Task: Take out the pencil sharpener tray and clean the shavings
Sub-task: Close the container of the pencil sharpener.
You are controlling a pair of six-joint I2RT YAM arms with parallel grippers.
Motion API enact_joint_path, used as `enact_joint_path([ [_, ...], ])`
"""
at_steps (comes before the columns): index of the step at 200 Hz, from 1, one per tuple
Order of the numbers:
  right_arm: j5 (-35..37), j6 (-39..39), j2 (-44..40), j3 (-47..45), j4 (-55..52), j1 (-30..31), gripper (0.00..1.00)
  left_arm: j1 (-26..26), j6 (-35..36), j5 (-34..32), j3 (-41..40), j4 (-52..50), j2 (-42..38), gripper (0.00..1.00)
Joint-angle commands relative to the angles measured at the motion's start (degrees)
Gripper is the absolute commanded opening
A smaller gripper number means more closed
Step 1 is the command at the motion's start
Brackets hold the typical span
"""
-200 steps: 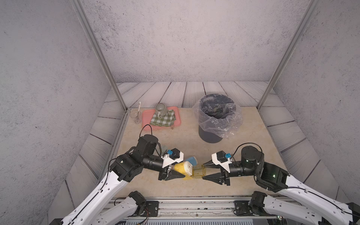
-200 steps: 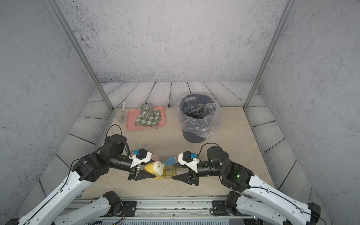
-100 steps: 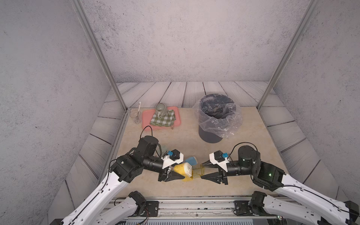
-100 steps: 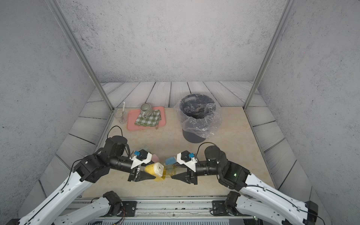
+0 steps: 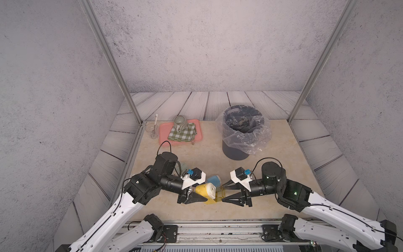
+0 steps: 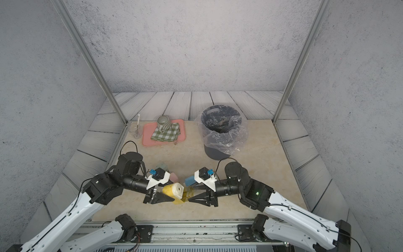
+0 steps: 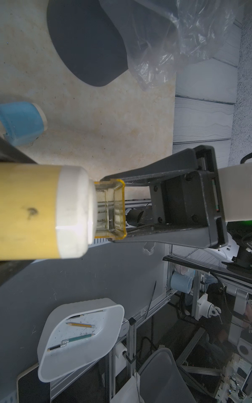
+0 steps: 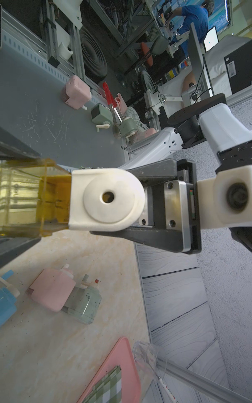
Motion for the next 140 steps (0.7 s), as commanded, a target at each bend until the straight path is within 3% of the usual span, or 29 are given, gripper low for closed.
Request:
enact_joint_path([
  [1,-3.4,0.1,2.1,0.4,1.9,0.5,0.04,0.1,-0.1,1.0,1.0,4.9,0.2,0.00],
  [37,-3.2,-2.7,4.2,2.6,-0.8,0.5,0.34,0.1,-0.1,1.0,1.2,4.8,0.3,0.00],
  [61,0.7,-5.5,1.5,2.1,-3.9,0.5,0.58,0.1,0.1,0.8,1.0,4.5,0.0,0.00],
  [104,6.0,-7.8,-5.1,-0.5,-8.8,0.5,0.68,0.1,0.0,0.9,0.4,4.7,-0.1,0.00],
  [140,9.8,-4.5,-8.5,-0.4,-10.2,0.5,0.67,0.1,-0.3,1.1,0.5,4.8,0.3,0.00],
])
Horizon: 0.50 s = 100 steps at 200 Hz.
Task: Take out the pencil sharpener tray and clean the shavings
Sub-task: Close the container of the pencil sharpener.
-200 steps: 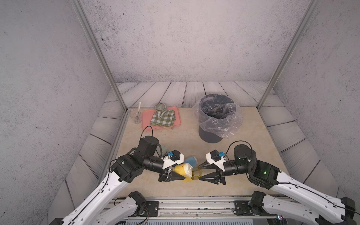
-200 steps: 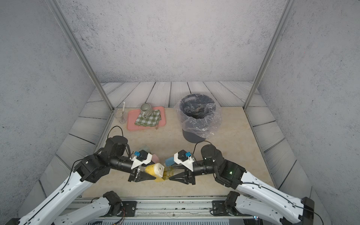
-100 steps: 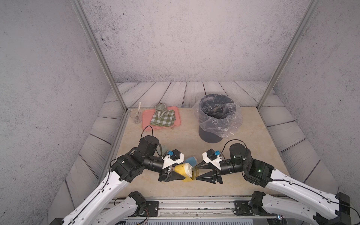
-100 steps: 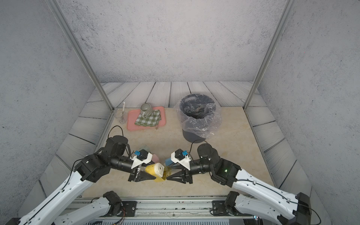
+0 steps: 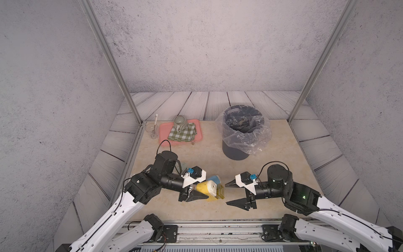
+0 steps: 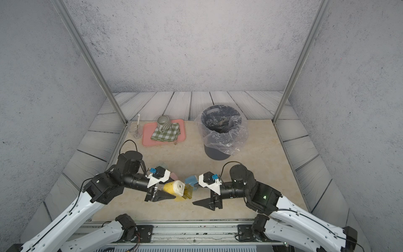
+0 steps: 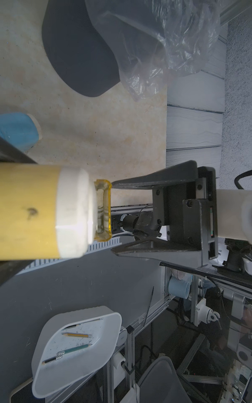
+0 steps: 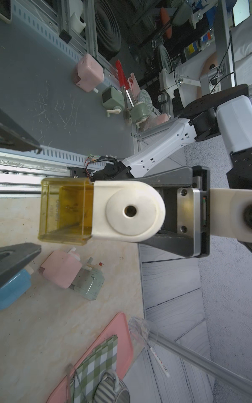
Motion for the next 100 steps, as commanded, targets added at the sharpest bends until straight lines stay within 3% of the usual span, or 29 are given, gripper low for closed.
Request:
enact_joint_path([
  [1,3.8,2.0,-2.1,-0.5,-2.4,0.3,0.67,0.0,0.0,1.6,0.5,1.8,-0.1,0.00],
  [28,3.3,2.9,-2.2,0.4,-2.8,0.3,0.57,-0.1,0.1,1.4,0.5,1.4,-0.3,0.00],
  [54,2.9,3.0,-0.3,3.5,-6.4,0.3,0.31,0.0,0.0,1.1,0.4,1.0,-0.3,0.00],
  [100,1.9,4.5,1.3,4.8,-4.0,0.3,0.27,0.0,0.0,1.4,0.3,1.0,-0.2,0.00],
])
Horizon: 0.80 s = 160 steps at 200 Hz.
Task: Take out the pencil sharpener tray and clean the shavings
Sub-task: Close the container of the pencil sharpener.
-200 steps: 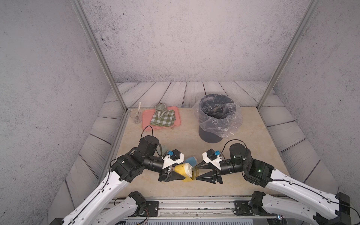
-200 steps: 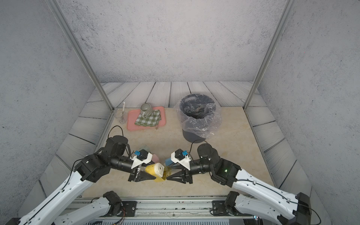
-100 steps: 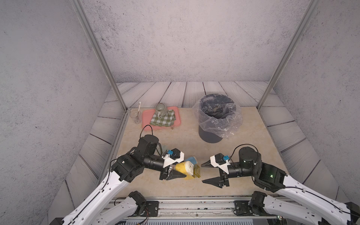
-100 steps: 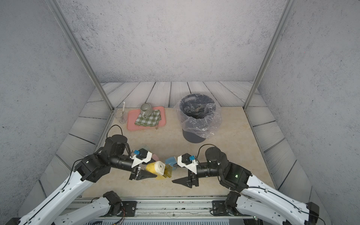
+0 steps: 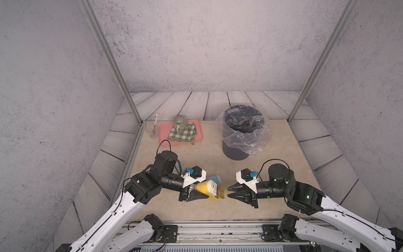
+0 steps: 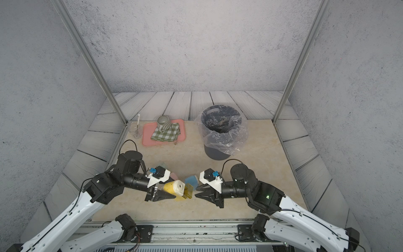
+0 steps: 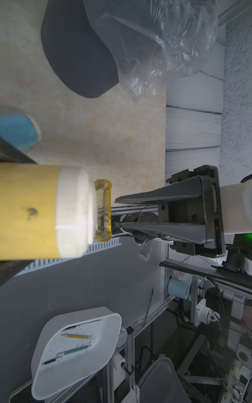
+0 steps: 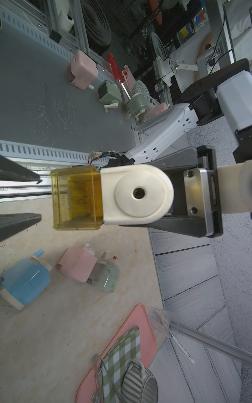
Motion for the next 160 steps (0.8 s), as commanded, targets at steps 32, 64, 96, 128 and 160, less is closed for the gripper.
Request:
enact_joint_path([
  [32,-1.4,1.0,1.7,2.4,1.4,0.2,0.24,0.0,-0.6,1.6,-0.5,1.7,-0.2,0.00],
  [64,-3.1,1.5,4.0,2.7,2.5,0.3,0.24,0.0,-2.1,1.5,-2.0,5.1,-1.2,0.00],
  [96,-6.0,3.3,7.7,2.7,6.4,0.2,0.24,0.0,-5.9,2.1,-4.6,11.6,-2.7,0.00],
  [128,-8.0,4.4,11.0,2.4,9.1,0.2,0.23,0.0,-7.3,2.4,-6.1,14.6,-4.2,0.00],
  [160,-9.2,5.6,12.6,1.5,11.5,0.3,0.21,0.0,-7.2,2.1,-6.4,15.6,-5.0,0.00],
])
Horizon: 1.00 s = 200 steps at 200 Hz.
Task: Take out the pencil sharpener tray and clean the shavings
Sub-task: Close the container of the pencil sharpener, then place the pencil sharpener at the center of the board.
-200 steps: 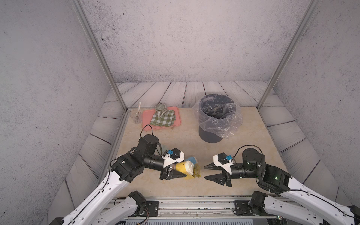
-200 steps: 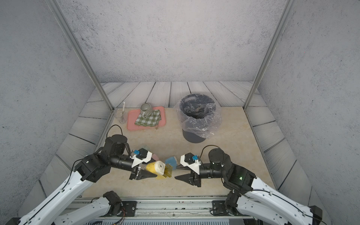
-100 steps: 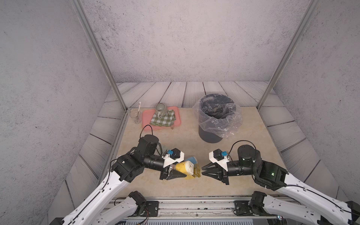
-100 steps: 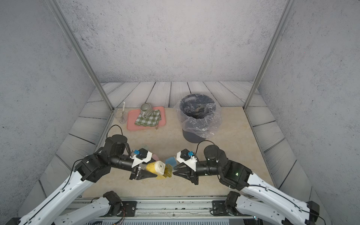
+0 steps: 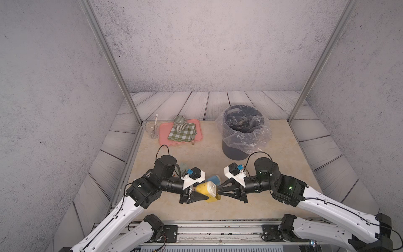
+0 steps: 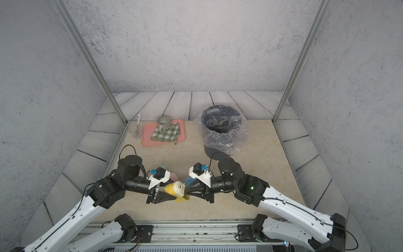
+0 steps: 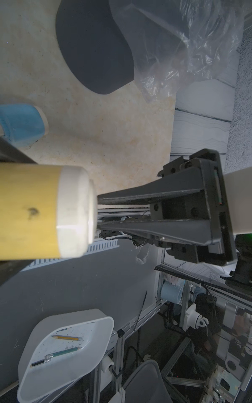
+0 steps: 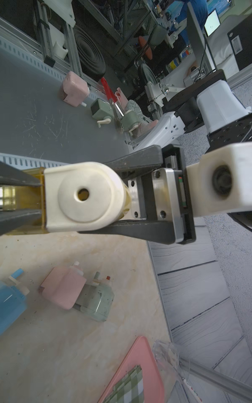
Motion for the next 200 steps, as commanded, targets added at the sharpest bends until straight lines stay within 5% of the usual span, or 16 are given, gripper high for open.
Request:
enact_joint_path([
  [1,-2.5,1.6,1.3,-0.5,2.7,0.3,0.21,-0.1,-0.7,2.6,0.6,8.3,-1.4,0.00],
  [80,-1.5,4.6,-0.4,-6.2,6.3,0.3,0.19,-0.1,-1.3,2.5,0.5,10.6,-1.4,0.00],
  [116,11.8,0.0,-5.8,-2.1,-6.6,0.3,0.28,-0.1,0.7,-0.2,3.6,4.6,0.9,0.00],
  [150,30.4,-3.5,-13.4,1.4,-16.8,0.3,0.39,0.7,6.0,-10.1,11.9,-6.0,9.2,0.00],
  [200,47.1,-1.8,-24.1,2.0,-20.6,0.2,0.44,5.4,7.2,-39.2,22.2,-9.6,25.6,0.00],
])
